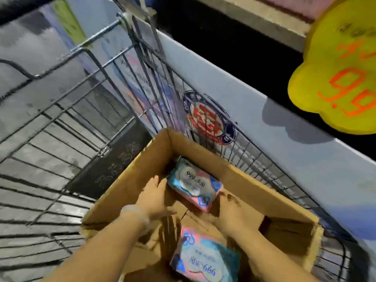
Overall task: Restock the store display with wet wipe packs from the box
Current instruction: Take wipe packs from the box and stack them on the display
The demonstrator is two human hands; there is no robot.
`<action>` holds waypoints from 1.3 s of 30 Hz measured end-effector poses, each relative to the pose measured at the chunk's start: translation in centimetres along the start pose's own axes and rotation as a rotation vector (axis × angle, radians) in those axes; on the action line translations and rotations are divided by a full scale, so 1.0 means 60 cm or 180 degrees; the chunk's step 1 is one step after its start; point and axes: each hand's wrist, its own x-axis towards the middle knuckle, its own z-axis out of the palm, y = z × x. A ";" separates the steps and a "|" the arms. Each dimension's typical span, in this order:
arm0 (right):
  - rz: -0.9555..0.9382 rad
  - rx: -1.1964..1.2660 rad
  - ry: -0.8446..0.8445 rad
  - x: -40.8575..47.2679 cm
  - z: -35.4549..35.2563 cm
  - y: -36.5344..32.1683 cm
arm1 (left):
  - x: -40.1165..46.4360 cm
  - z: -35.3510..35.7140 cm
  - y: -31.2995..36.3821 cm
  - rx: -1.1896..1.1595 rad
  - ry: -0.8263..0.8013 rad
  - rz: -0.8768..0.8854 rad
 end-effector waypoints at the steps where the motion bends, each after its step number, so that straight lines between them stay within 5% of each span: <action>1: 0.0157 0.0215 -0.0015 0.021 0.014 -0.001 | 0.028 0.006 -0.002 -0.0159 -0.0074 0.0020; 9: 0.0908 0.3051 0.0057 0.193 0.128 -0.002 | 0.213 0.063 -0.006 -0.1760 -0.0516 0.0409; 15: 0.0863 0.4048 0.0140 0.207 0.131 0.000 | 0.261 0.069 -0.023 -0.2063 -0.1121 0.0163; 27: 0.0094 0.3362 0.0220 0.018 0.030 -0.043 | -0.004 -0.005 -0.004 -0.3070 -0.0225 0.0665; 39: -0.1174 0.3551 0.1139 -0.292 -0.168 -0.010 | -0.321 -0.179 0.174 -0.2585 0.0878 0.1551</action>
